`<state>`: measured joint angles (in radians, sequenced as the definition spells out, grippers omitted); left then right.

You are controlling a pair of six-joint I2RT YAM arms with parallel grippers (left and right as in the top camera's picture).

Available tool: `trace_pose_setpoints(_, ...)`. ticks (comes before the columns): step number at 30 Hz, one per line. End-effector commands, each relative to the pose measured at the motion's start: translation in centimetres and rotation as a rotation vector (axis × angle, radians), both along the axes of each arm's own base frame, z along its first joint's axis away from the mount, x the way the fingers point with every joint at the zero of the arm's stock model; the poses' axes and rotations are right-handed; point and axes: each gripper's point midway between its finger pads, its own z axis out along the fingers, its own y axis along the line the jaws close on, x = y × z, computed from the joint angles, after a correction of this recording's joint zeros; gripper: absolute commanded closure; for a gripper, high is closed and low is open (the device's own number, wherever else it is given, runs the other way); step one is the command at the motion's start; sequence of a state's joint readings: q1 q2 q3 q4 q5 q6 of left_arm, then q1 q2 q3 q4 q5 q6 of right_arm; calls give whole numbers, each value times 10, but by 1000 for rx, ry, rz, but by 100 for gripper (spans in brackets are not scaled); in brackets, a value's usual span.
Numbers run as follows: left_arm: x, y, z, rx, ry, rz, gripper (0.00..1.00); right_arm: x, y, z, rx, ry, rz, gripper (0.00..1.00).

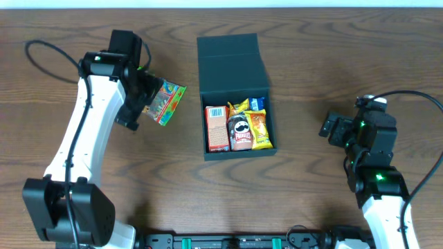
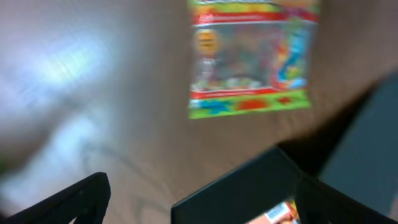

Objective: Pack container
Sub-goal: 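Move the left gripper to the Haribo Worms bag, then close the left gripper on the Haribo bag's top edge and lift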

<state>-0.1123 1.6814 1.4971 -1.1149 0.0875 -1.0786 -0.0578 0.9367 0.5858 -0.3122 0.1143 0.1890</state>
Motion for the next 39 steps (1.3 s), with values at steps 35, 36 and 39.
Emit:
trace_pose_setpoints(35, 89, 9, -125, 73, 115, 119, 4, -2, -4, -4, -18, 12, -9, 1)
trace_pose_setpoints(36, 87, 10, -129, 78, 126, 121, 4, -2, -4, -4, -18, 12, -9, 1)
trace_pose_setpoints(39, 83, 16, -135, 101, 151, 134, 4, -2, -4, -4, -18, 12, -9, 1)
